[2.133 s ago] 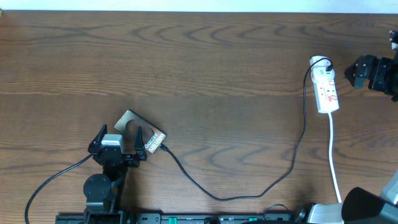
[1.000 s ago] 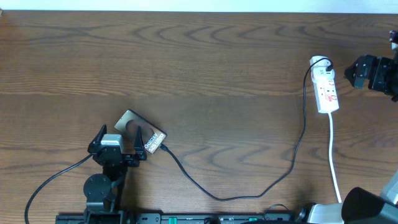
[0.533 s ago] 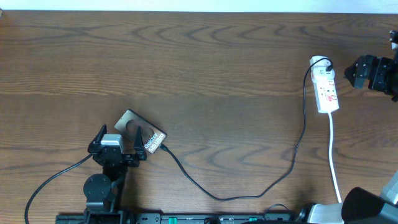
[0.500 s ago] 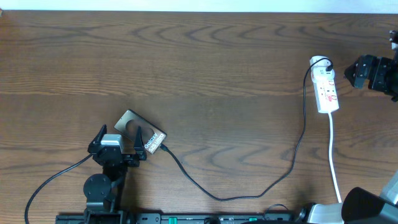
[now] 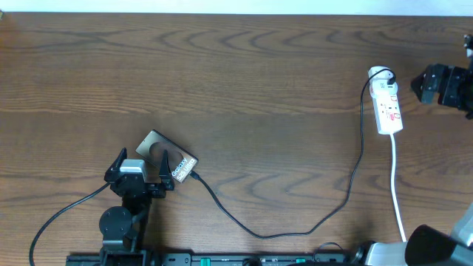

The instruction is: Plug charger to phone and switch on socket

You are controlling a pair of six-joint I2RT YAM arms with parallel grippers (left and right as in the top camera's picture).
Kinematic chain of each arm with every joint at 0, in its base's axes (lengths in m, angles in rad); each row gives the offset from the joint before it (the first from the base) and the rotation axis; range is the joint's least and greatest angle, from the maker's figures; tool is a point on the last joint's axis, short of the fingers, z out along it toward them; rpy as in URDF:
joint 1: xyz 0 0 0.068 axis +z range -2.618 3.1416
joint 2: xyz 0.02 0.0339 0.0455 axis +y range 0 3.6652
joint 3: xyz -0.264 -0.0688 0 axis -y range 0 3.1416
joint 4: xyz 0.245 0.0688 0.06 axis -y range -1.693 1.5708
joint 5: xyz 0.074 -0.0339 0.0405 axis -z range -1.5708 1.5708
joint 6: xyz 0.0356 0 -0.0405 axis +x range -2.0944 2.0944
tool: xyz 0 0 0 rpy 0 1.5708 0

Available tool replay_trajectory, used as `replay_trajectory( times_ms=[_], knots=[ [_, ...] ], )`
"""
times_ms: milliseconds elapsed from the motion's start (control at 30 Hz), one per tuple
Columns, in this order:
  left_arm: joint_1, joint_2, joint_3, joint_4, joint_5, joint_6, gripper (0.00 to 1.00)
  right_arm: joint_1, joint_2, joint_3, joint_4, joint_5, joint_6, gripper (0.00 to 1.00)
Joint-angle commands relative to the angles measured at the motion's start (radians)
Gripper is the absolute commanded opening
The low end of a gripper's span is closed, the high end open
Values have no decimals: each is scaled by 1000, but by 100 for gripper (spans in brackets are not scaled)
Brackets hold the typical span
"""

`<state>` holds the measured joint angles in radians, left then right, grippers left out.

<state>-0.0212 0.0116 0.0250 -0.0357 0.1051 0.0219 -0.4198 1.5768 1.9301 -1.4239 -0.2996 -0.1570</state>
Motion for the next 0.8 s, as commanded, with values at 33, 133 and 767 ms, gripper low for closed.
replay_trajectory(
  times_ms=[33, 133, 767],
  knots=[
    [5, -8, -21, -27, -2, -8, 91, 63, -97, -86, 94, 1, 7, 99],
    [5, -8, -21, -27, -2, -8, 91, 119, -172, -204, 210, 2, 7, 99],
    [5, -8, -21, -27, -2, -8, 92, 373, -691, -1220, 1134, -5, 7, 99]
  ],
)
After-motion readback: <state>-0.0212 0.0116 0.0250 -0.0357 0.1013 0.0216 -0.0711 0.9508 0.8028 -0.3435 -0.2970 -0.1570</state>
